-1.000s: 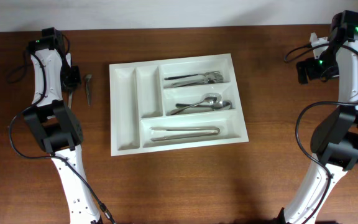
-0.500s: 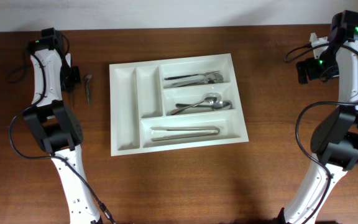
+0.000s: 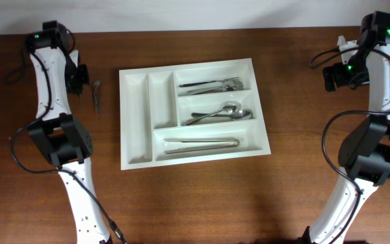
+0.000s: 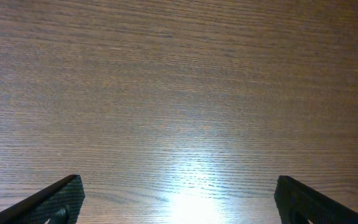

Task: Pack container
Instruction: 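Lower the left gripper onto a spoon and close it, then lift the spoon and carry it over the tray's left narrow compartment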

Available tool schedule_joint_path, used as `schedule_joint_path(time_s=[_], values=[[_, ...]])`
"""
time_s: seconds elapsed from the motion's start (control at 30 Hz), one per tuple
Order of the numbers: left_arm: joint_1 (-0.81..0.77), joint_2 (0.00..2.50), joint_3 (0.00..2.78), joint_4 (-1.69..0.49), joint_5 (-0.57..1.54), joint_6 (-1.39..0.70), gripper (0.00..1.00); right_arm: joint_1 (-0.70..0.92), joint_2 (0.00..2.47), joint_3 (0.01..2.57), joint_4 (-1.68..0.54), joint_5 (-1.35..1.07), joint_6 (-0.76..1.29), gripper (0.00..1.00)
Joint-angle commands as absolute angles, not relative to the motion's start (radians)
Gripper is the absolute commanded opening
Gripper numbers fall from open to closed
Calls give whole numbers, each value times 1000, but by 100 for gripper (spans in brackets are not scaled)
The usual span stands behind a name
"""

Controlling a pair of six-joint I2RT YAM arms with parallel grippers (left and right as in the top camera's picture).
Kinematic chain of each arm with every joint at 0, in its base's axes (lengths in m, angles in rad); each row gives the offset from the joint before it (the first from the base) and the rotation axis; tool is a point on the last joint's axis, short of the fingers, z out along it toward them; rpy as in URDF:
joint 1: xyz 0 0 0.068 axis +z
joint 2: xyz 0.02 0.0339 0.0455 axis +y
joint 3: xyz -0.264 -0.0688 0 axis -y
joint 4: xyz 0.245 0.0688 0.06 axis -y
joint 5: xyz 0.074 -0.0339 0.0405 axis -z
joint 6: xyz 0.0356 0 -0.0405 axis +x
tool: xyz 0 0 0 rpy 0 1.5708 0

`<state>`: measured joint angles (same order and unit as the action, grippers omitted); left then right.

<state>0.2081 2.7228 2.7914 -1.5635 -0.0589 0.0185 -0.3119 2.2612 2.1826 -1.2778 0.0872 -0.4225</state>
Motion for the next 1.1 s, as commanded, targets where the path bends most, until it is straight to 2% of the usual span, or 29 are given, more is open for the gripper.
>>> schedule_joint_path(time_s=[0.0,0.2,0.37,0.53,1.07], values=[[167,2666,2871,-1608,-42,28,4,-315,2231,2191,-1276,79,-422,99],[83,2623,2902,-1688,-33,40,4,-315,2231,2191,-1276,79,-422,99],[4,2605,2902,-1688,54,42,3,-315,2231,2191,-1276,79,-422,99],[-61,2605,2901,-1688,75,38,8,-315,2231,2191,-1276,79,-422,99],[-78,2605,2894,-1688,168,-67,8,-315,2231,2191,-1275,78,-422,99]])
